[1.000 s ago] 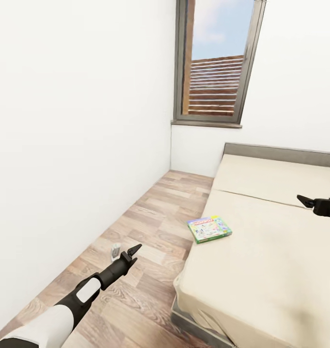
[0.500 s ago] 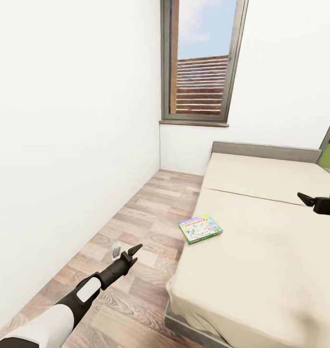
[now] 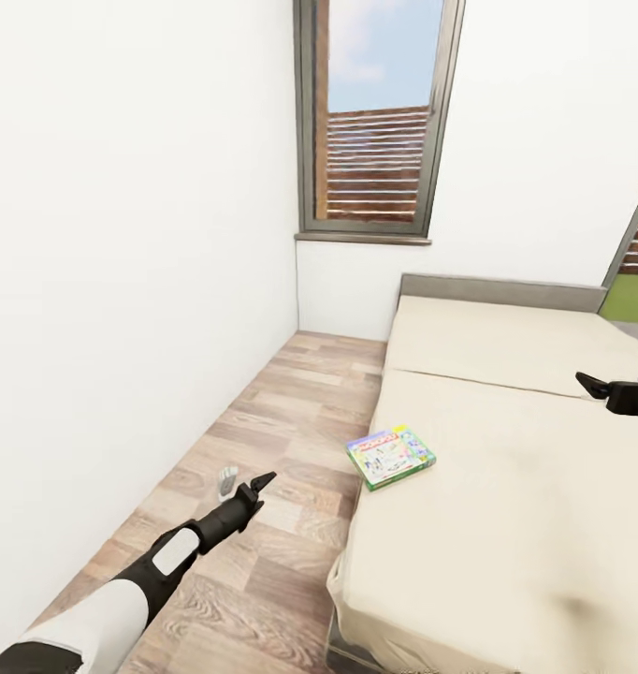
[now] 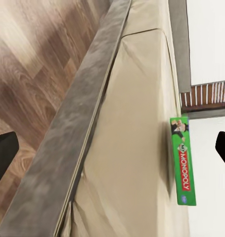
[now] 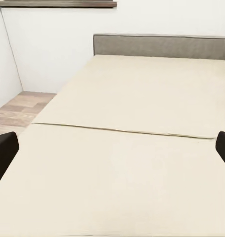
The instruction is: Put all the toys in the child's room - the three board games (two on the bed and one on the table), the two jigsaw puzzles on the table, and the tennis ball on the table - inside the toy box on the table in the child's room.
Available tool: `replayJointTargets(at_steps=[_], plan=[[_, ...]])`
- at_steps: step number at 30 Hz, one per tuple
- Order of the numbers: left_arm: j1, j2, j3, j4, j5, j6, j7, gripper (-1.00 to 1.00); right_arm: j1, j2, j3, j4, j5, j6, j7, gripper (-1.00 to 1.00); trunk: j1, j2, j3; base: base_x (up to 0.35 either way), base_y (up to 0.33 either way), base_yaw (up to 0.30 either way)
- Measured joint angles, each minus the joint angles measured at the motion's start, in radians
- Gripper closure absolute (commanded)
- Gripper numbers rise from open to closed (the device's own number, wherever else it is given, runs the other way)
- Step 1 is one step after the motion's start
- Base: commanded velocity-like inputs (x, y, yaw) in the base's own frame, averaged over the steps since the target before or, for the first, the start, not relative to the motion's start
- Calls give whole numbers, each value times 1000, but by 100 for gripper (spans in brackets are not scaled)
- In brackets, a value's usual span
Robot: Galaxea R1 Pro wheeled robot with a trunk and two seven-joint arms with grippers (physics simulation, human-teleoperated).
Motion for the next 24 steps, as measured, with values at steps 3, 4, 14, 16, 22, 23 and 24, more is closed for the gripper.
replayJointTargets(at_steps=[3,4,14,16,22,23,24], plan=[[-14,-2,0,0,4,3,41,-100,0,0,0,0,0,0,1,-100,0,0,-2,8,6,-267],[-17,-2,1,0,5,3,48,-100,0,0,0,0,0,0,1,-100,0,0,-2,4,3,-272],[-20,6,2,-5,9,1,59,-100,-1,-1,0,0,0,1,2,-100,0,0,-8,1,1,-274],[-21,6,2,-5,9,0,59,-100,-1,-1,1,0,0,1,2,-100,0,0,-10,0,0,-273],[-21,7,2,-6,9,-2,59,-100,0,-1,1,0,0,1,2,-100,0,0,-13,0,0,-268],[-21,7,2,-6,9,-3,59,-100,0,-1,1,0,0,1,2,-100,0,0,-14,0,0,-245],[-21,7,2,-7,9,-4,59,-100,0,-1,1,0,0,1,2,-100,0,0,-15,0,0,-207]])
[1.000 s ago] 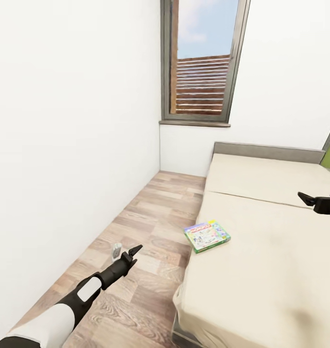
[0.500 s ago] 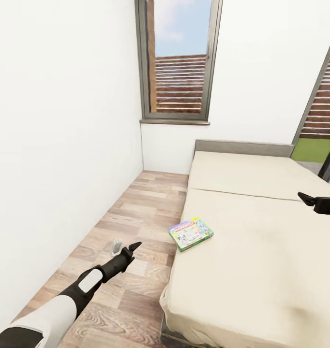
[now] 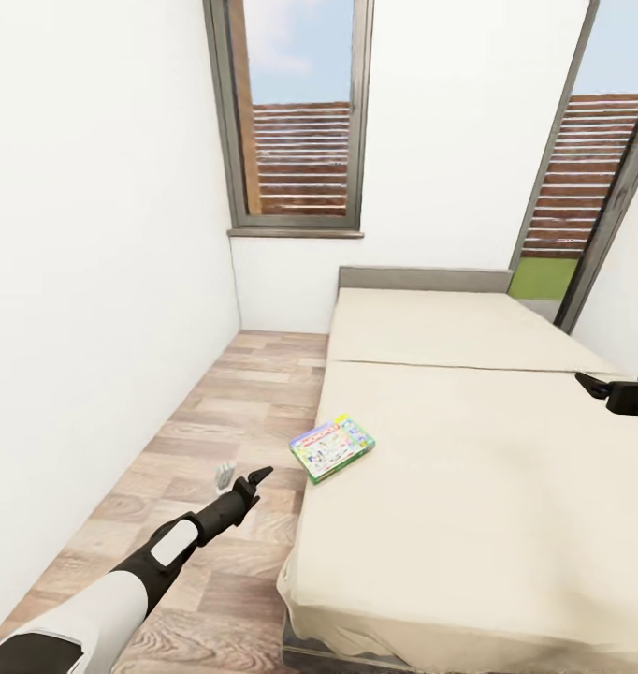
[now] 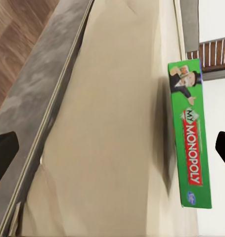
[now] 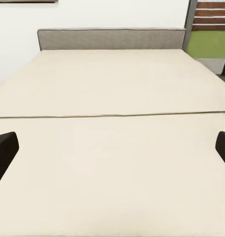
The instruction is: Put all the toys in the child's room - the three board games (two on the bed and one on the table), the two jigsaw puzzles on the table, and the tennis ball on the table - inside the toy box on the table in the child's room.
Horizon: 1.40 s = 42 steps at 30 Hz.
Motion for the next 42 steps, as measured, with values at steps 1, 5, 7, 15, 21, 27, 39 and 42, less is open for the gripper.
replayJointTargets(at_steps=[1,5,7,15,21,27,39,42], plan=[[0,0,0,0,0,-1,0,-100,0,0,0,0,0,0,0,-100,0,0,-1,0,0,-139],[-1,1,-1,-16,0,2,-6,-100,0,1,0,0,0,-1,0,-100,0,0,-2,0,0,-66],[0,2,-1,-32,0,3,-15,-100,0,1,0,0,0,-1,0,-100,0,0,-3,0,0,-21],[1,3,-1,-83,-1,6,-34,-100,0,1,2,0,0,-3,0,-100,0,0,-3,0,0,-6],[0,2,-1,-94,-1,7,-36,-100,0,1,2,0,0,-3,0,-100,0,0,-3,0,0,-47],[-9,2,-1,-96,-1,10,-36,-100,0,1,4,0,0,-3,0,-100,0,0,-3,0,0,-234],[-13,2,-1,-97,-1,11,-36,-100,5,4,8,0,0,-4,-1,-100,0,0,-3,0,0,-67],[-14,3,-1,-97,-1,11,-36,-100,8,4,8,0,0,-3,0,-100,0,0,-3,0,0,-126]])
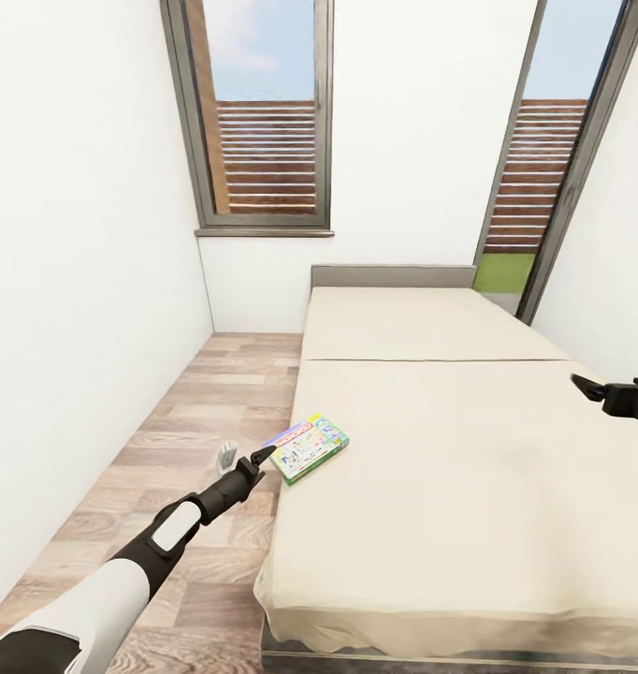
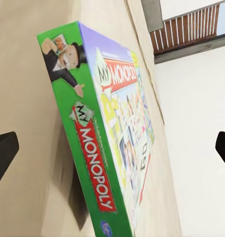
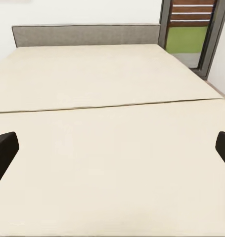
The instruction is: Put all the toys in the child's room - the three board games (two on the bed and one on the table), the two jigsaw puzzles on the table, and the tennis ball on the table - inside the toy box on the table in the child's room.
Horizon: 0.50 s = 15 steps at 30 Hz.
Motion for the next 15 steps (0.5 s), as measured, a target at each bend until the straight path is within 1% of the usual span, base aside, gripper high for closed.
replayJointTargets(at_steps=[3,9,15], plan=[[0,0,0,0,0,0,0,-100,3,0,0,0,0,0,0,-100,0,0,0,0,0,-62],[1,3,1,0,-1,0,0,-100,8,0,0,0,0,0,0,-100,0,0,0,0,0,-15],[0,20,2,1,-2,0,1,-100,10,0,0,0,0,0,0,-100,0,0,0,0,0,-3]])
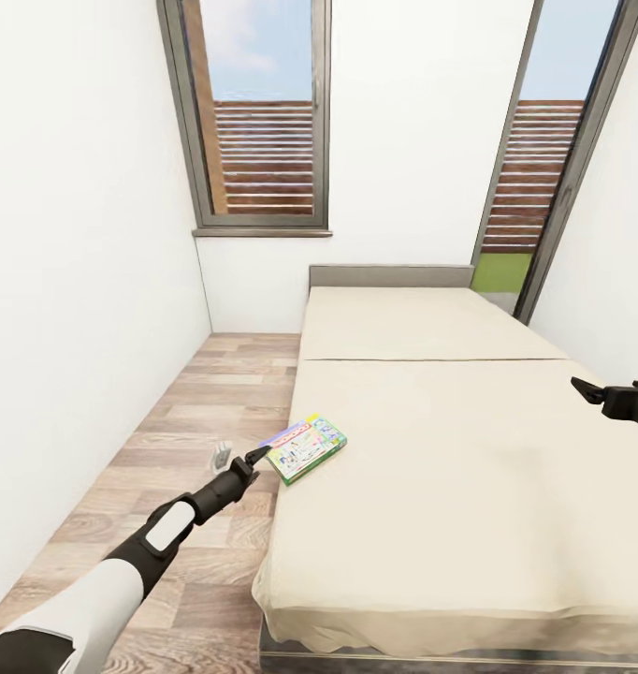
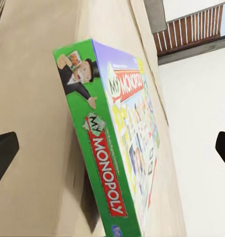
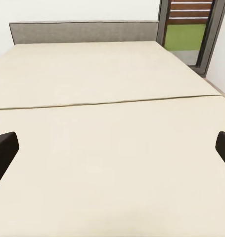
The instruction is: Put all the toys in the child's room - the three board games (two on the bed and one on the table), the two jigsaw puzzles on the table, and the tennis ball on the table - inside the toy box on the table in the child's room.
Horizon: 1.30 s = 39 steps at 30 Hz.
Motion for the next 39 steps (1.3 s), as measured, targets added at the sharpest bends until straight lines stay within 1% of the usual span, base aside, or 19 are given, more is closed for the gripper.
replayJointTargets(at_steps=[3,7,15,23,35,39], plan=[[-1,11,0,0,1,0,1,-100,1,0,0,0,0,0,0,-100,0,0,0,0,0,0],[-5,15,0,0,1,0,2,-100,0,0,-1,0,0,0,0,-100,0,0,0,0,0,0],[-14,13,0,0,2,0,3,-100,2,0,-3,0,0,0,0,-100,0,0,0,0,0,-6],[-15,14,0,1,2,0,4,-100,2,0,-5,0,0,0,0,-100,0,0,0,0,0,-166],[-15,15,0,0,2,0,5,-100,2,0,-5,0,0,0,0,-100,0,0,0,0,0,-22],[-16,15,0,1,2,0,5,-100,2,0,-5,0,0,0,0,-100,0,0,0,0,0,-138]])
